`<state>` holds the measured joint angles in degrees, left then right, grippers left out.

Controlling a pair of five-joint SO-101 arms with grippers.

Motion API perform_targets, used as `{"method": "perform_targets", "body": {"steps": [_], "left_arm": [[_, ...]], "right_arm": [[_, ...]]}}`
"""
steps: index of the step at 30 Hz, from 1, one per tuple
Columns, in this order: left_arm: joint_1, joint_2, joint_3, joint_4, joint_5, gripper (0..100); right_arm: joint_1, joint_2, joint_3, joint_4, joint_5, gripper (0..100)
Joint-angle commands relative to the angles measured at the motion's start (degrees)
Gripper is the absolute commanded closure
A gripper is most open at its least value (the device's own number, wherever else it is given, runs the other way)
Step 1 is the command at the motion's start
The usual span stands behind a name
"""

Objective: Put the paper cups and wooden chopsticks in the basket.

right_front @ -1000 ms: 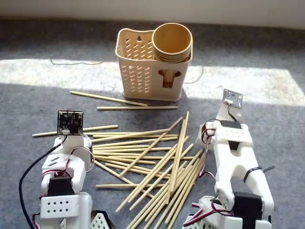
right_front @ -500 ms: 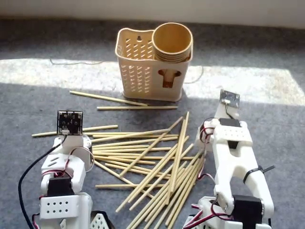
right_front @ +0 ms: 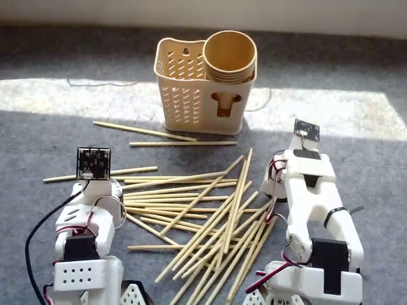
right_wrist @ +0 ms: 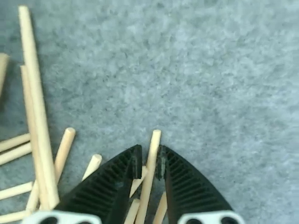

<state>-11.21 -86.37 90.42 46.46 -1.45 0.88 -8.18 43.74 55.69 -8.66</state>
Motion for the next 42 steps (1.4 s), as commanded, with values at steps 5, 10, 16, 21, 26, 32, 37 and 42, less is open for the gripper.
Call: {"method": "perform_targets", "body": {"steps": [5, 10, 16, 21, 26, 32, 37, 42], "left_arm": [[-0.5, -0.5, -0.2, -0.9, -0.6, 99], [-0.5, -0.5, -0.2, -0.9, -0.6, 99], [-0.5, -0.5, -0.2, -0.9, -0.6, 99], [-0.5, -0.5, -0.2, -0.9, -0.6, 99], [-0.5, -0.5, -0.2, -0.9, -0.6, 99], [-0.4, -0.5, -0.2, -0.9, -0.6, 99], [-0.4, -0.5, -0.1, -1.0, -0.6, 99], [-0.4, -0.5, -0.1, -1.0, -0.6, 99]], "right_arm": [[0.7, 0.6, -2.0, 0.6, -0.6, 93.2], [0.8, 0.7, -2.0, 0.5, -0.6, 93.2], [0.8, 0.7, -1.9, 0.5, -0.6, 93.2], [0.8, 0.7, -1.9, 0.5, -0.4, 94.9], [0.9, 0.0, -2.2, 0.6, -0.3, 99.3], [0.8, -0.7, -6.5, 5.7, -0.2, 99.3], [0.5, -4.3, -12.4, 10.0, -0.2, 99.3], [-2.2, -8.6, -16.0, 12.9, -0.2, 99.3]]}}
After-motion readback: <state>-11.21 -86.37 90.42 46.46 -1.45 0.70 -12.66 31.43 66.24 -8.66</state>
